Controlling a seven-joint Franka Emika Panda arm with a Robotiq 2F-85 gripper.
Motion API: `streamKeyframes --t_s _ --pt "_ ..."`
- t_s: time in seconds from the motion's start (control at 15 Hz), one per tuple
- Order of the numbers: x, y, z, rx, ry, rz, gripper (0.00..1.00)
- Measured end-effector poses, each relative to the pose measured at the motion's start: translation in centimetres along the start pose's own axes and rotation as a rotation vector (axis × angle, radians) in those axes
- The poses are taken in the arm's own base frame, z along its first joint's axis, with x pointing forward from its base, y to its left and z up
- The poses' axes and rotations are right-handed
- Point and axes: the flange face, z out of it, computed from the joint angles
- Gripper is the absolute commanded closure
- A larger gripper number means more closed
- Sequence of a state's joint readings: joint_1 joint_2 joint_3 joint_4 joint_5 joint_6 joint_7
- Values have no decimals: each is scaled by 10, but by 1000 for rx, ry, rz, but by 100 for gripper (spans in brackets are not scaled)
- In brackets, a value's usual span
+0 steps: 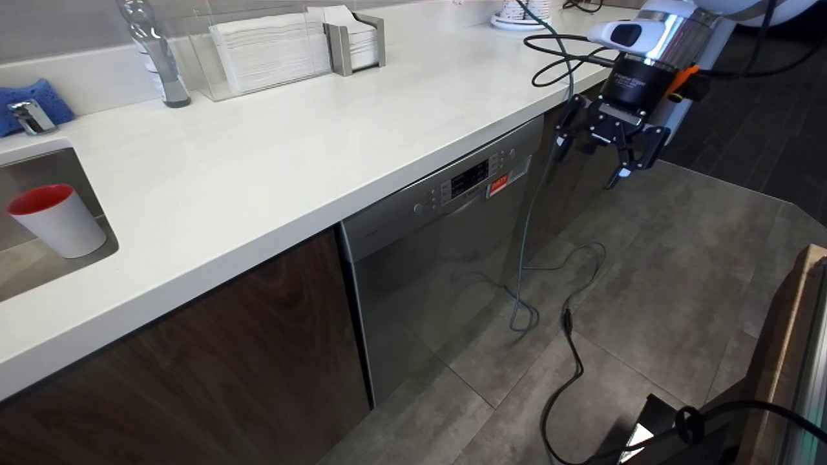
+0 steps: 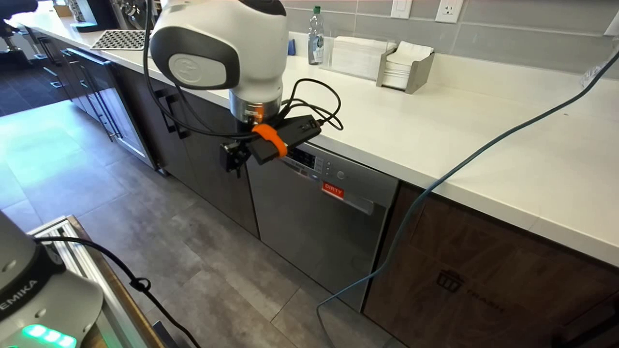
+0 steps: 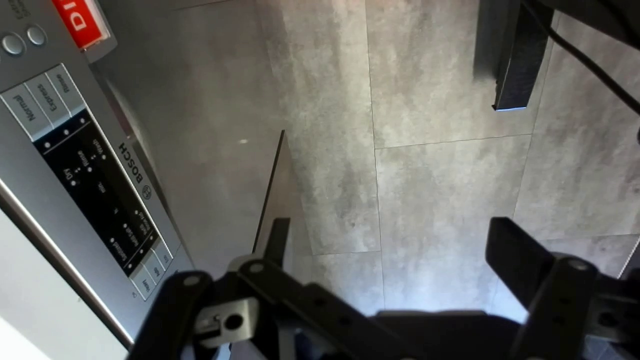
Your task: Press a button on the right side of the dishwasher
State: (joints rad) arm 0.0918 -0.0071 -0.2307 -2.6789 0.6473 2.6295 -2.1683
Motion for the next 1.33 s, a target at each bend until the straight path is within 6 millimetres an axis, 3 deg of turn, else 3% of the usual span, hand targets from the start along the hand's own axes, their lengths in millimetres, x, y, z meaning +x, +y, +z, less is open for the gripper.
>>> streamKeyframes --t_s 0.67,0.73,0.8,1.33 --pt "-1 -1 11 -67 94 -30 0" --pt "-3 0 13 -79 101 -35 17" --pt "-6 1 16 -91 104 -40 26" --pt "-24 19 32 -196 112 10 84"
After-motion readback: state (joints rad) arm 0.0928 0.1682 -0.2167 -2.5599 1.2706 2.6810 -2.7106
